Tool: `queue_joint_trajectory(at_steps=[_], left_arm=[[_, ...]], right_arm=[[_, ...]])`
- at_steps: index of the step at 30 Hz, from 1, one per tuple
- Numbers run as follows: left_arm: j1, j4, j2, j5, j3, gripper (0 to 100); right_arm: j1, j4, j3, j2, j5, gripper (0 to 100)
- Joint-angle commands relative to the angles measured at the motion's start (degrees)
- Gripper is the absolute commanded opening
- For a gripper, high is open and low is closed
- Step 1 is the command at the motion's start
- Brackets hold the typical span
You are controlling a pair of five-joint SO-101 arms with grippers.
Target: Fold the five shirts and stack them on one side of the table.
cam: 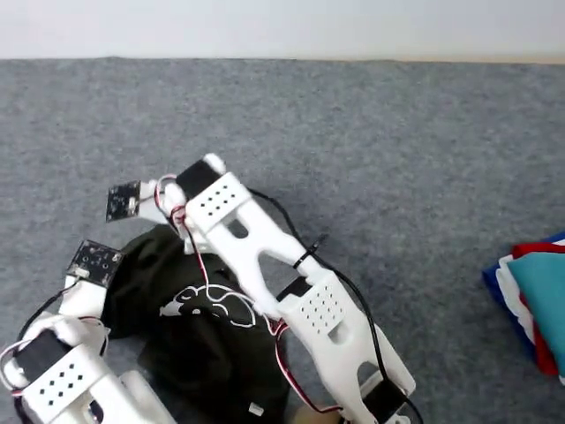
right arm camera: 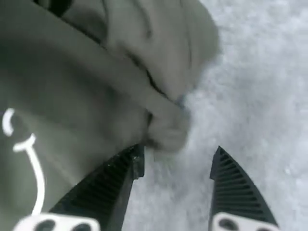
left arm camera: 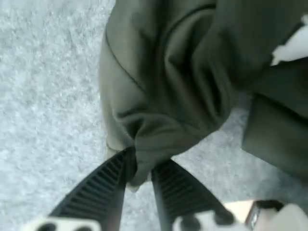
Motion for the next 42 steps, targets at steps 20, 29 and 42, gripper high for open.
queue_joint_trajectory(at_steps=[20,29,42], left_arm=[[-0.3,-7.8,-0.5,0.2,6.3,0],[-0.3,-7.9,-0.5,0.3,-0.3,0],[9.6,-7.4,-0.6,15.3,-29.8,0]], right_arm=[[-2.9,-6.3,2.8,3.6,7.8,0.7],[-1.2,4.2,-10.9,0.4,7.5,1.0],[8.8,10.5,-31.2,-8.3,0.1,1.0]])
